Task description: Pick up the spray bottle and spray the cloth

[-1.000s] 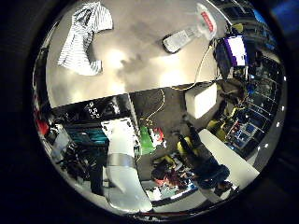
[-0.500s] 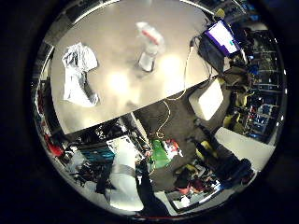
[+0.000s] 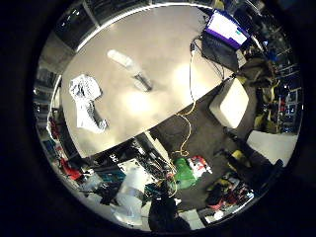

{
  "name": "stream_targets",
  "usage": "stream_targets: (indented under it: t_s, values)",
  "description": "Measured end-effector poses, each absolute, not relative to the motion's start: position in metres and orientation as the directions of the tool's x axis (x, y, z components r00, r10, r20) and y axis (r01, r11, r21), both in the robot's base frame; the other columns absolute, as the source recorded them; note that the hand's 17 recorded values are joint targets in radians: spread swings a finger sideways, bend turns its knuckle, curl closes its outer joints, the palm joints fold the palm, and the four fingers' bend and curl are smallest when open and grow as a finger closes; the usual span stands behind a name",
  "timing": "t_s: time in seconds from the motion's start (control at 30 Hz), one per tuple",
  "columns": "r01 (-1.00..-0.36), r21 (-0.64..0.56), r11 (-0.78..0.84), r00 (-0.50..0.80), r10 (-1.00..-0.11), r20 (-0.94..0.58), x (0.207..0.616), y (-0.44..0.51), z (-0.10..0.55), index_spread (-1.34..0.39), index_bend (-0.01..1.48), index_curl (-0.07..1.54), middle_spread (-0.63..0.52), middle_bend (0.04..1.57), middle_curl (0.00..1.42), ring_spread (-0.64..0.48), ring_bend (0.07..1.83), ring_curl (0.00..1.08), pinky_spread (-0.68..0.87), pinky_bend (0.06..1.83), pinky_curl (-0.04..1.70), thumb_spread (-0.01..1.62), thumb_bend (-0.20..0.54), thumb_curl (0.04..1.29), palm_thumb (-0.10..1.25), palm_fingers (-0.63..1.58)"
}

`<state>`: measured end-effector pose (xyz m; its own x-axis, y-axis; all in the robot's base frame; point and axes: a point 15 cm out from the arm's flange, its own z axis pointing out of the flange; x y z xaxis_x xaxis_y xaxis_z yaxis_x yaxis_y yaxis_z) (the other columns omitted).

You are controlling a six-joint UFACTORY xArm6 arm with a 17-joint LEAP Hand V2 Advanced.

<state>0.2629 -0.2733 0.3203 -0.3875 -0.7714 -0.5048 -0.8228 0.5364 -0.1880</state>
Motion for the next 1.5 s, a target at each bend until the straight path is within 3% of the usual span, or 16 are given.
stream_targets:
  t_s: [0.37,0.63,1.13,1.5]
  values:
    - [-0.778,-0.182,0.601,-0.353,-0.658,-0.665,0.240,-0.315,0.249,-0.24,0.15,0.27,0.10,0.20,0.34,0.20,0.34,0.22,0.46,0.50,0.25,0.98,-0.029,0.26,0.25,0.13]
    - [-0.787,-0.214,0.578,-0.287,-0.651,-0.703,0.225,-0.327,0.212,-0.25,0.17,0.29,0.12,0.18,0.31,0.20,0.31,0.23,0.42,0.48,0.27,0.94,-0.032,0.27,0.19,0.03]
    - [-0.715,-0.324,0.620,-0.169,-0.603,-0.780,0.232,-0.351,0.168,-0.23,0.15,0.27,0.11,0.20,0.32,0.19,0.32,0.26,0.41,0.45,0.29,0.94,-0.028,0.28,0.20,0.04]
    - [-0.708,-0.305,0.637,-0.153,-0.560,-0.814,0.235,-0.356,0.137,-0.21,0.15,0.27,0.11,0.20,0.33,0.17,0.33,0.26,0.41,0.44,0.30,0.95,-0.029,0.28,0.22,0.07]
